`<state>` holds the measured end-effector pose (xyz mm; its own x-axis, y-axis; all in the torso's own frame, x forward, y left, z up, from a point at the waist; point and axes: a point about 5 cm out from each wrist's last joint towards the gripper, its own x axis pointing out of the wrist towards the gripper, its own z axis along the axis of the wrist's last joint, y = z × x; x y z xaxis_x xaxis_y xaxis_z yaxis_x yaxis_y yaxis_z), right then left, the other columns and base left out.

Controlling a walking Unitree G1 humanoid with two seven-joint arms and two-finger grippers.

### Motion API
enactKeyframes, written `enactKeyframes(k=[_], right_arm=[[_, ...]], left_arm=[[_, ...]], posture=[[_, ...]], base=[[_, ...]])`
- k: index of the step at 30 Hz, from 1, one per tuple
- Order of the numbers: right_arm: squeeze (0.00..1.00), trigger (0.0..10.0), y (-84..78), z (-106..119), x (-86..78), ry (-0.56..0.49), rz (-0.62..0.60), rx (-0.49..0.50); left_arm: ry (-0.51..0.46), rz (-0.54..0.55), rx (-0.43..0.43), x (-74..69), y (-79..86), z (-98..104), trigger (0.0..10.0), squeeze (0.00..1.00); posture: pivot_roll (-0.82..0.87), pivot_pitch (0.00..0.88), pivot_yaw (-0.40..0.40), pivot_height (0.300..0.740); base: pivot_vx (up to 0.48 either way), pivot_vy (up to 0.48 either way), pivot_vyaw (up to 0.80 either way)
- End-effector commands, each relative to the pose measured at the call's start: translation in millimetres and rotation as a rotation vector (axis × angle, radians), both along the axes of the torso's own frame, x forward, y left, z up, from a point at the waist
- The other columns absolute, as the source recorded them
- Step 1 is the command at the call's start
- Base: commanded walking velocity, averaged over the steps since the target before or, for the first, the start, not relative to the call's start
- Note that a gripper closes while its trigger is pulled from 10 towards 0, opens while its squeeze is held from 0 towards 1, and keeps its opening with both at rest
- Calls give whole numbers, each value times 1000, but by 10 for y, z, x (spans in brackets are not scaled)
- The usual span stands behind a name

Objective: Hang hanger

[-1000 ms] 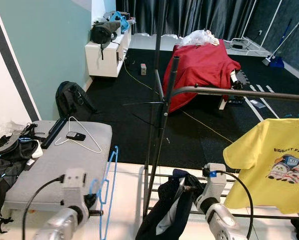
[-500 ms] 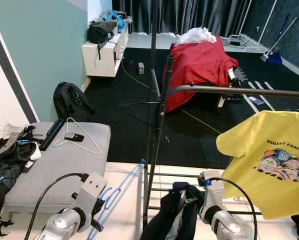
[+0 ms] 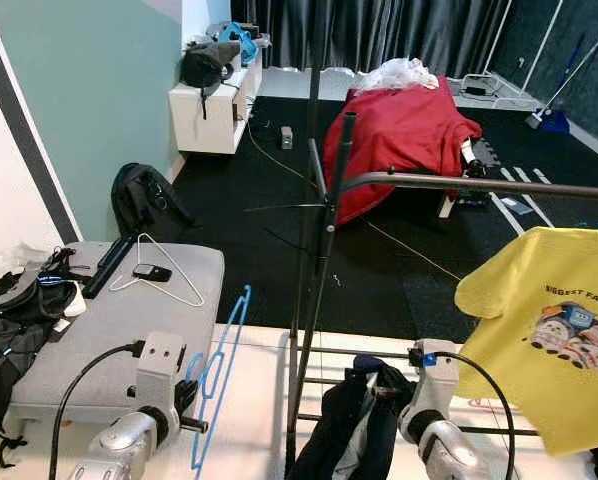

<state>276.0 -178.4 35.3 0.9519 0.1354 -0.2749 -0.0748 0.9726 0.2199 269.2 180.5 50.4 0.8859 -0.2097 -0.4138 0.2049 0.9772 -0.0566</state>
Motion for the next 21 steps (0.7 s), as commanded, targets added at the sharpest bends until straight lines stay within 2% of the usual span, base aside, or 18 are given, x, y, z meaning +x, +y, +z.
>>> enactKeyframes(k=[1, 10, 21], right_arm=[[0, 10000, -35, 74, 24, -30, -19, 4], [0, 10000, -86, 79, 0, -33, -36, -9], [0, 10000, -70, 48, -33, -22, -43, -2]], left_arm=[[-13, -15, -2, 4, -36, -1, 10000, 0], [-23, -58, -40, 31, -163, 27, 10000, 0], [-35, -76, -36, 41, -174, 56, 10000, 0]], posture=[[-89, 80, -27, 735], [-100, 86, -11, 735], [-87, 82, -7, 735]], base=[[0, 0, 0], [0, 0, 0], [0, -427, 0]])
